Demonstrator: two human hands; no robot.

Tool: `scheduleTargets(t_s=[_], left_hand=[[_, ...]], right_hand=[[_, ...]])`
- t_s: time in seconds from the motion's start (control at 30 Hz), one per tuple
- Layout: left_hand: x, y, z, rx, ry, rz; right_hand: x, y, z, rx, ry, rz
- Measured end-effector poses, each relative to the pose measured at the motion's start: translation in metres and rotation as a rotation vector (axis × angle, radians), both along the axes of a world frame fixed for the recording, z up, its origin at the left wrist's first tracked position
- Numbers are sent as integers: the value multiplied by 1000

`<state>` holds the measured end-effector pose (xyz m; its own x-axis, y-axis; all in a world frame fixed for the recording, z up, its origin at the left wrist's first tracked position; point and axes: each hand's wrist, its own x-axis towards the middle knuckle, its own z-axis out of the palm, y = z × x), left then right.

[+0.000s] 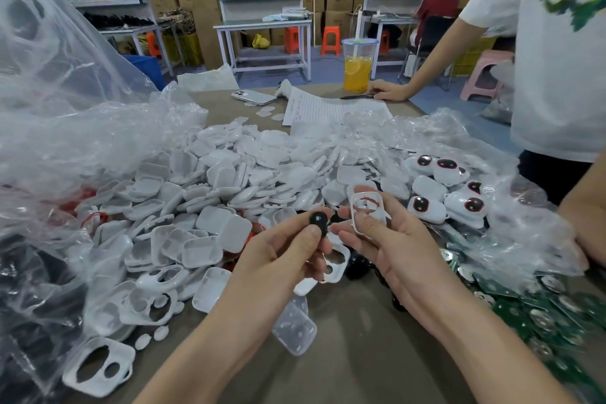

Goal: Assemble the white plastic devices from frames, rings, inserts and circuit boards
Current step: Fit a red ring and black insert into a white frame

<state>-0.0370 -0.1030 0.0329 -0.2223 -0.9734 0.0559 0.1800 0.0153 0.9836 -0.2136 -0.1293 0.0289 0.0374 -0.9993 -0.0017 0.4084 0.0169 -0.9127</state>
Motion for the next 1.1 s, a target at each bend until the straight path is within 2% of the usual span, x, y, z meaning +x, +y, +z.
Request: scheduleTargets(t_s=[0.23, 0.43, 0.67, 0.8, 1.1], left_hand=[[-1, 0, 2, -18, 39, 6], [0, -4, 0, 5, 70, 104], [1, -5, -2, 2, 68, 150], [-1, -3, 1, -7, 86, 136], [-8, -2, 3, -150, -36, 294]], right_hand=[[1, 0, -4, -45, 47, 53], [4, 2, -4, -71, 159, 91], [6, 4, -5, -54, 146, 91], [7, 6, -5, -52, 210, 94], [15, 9, -5, -93, 228, 86]])
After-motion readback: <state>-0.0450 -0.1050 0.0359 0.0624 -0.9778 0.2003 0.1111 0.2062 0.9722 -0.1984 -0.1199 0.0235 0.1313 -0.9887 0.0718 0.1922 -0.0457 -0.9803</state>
